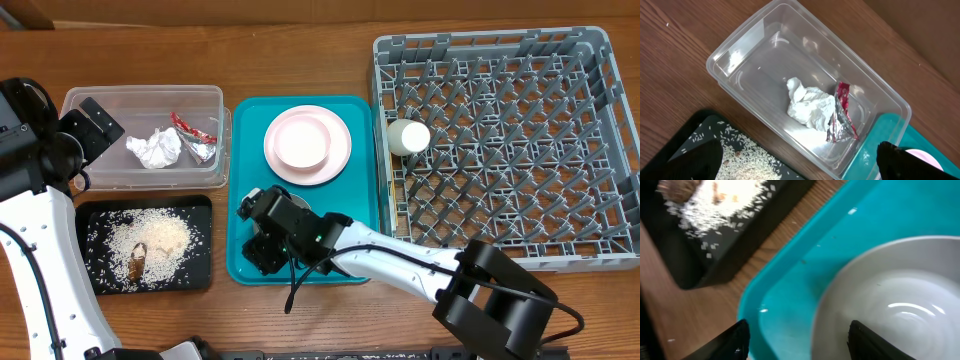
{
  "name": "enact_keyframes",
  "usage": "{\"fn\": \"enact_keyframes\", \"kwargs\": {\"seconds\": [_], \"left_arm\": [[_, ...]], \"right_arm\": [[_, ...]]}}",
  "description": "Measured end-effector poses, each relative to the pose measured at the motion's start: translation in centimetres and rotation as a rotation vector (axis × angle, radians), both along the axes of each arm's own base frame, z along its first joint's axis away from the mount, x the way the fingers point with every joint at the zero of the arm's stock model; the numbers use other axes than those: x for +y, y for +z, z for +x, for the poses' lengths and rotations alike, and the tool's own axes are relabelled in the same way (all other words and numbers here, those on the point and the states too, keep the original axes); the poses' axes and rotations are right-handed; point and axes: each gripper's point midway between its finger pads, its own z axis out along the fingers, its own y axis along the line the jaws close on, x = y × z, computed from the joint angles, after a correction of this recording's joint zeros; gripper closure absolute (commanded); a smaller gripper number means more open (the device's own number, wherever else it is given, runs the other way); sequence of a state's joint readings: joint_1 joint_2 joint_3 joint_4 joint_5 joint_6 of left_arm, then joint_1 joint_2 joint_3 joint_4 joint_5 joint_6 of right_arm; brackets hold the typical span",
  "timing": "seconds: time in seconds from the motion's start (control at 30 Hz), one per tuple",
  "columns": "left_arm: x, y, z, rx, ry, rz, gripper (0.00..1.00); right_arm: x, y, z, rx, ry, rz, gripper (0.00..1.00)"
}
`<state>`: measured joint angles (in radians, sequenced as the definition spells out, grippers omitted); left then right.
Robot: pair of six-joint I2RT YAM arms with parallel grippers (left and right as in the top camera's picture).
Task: Sort waste into correct bins and load items into the dishwasher
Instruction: 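Lower the right gripper and grasp the white bowl's rim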
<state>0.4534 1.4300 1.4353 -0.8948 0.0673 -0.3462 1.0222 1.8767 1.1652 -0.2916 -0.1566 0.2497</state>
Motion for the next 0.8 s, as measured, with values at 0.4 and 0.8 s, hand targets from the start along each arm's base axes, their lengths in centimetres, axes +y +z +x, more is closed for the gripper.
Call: {"fn": "enact_keyframes", "kwargs": {"seconds": [0.4, 0.8], "left_arm": [[0.0, 0.0, 0.0, 0.001, 0.0, -0.001, 0.0], [0.0, -0.1, 0.0, 0.001, -0.002, -0.003, 0.0]], "right_arm": [[-2.4, -1.5, 0.0, -0.005, -0.028, -0.122, 0.61], [-3.2, -2.0, -0.1, -0.002, -0.033, -0.162, 0.91]]}}
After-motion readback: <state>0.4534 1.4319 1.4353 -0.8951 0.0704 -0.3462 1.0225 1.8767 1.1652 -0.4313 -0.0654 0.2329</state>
